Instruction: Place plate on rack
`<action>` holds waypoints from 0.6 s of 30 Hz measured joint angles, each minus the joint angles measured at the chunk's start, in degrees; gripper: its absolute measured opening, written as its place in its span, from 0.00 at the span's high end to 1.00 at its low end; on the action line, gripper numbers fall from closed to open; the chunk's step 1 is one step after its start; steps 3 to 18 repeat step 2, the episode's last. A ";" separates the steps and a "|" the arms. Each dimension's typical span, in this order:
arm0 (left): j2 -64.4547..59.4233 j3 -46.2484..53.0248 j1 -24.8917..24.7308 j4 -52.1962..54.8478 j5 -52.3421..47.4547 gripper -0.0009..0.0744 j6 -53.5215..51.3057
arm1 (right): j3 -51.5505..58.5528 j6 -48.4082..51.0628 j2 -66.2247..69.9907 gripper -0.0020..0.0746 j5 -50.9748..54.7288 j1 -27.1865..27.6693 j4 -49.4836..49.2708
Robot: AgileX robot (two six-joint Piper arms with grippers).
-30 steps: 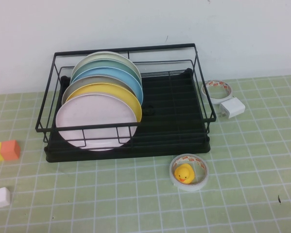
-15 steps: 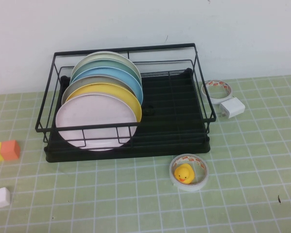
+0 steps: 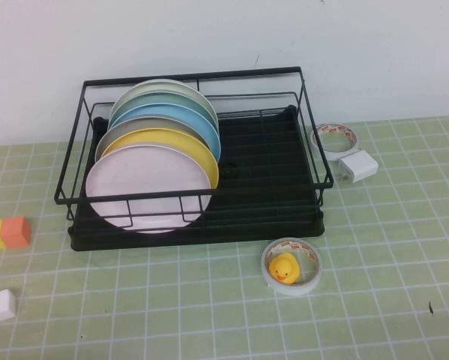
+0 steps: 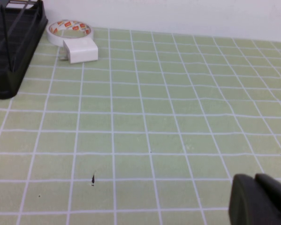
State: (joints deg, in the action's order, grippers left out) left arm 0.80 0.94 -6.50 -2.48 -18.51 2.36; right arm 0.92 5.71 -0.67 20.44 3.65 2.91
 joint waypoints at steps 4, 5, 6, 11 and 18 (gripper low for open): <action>0.00 0.00 0.00 0.00 0.00 0.99 0.00 | 0.00 0.00 0.00 0.98 0.00 0.00 0.00; 0.00 0.00 0.00 0.00 0.00 0.99 0.00 | 0.00 0.00 0.00 0.98 0.00 0.00 0.00; 0.00 0.00 0.00 0.00 0.00 0.99 0.00 | 0.00 0.00 0.00 0.98 0.00 0.00 0.00; 0.00 0.00 0.00 0.00 0.00 0.99 0.00 | 0.00 0.00 0.00 0.98 0.00 0.00 0.00; 0.00 0.00 0.00 0.00 0.00 0.99 0.00 | 0.00 0.00 0.00 0.98 0.00 0.00 0.00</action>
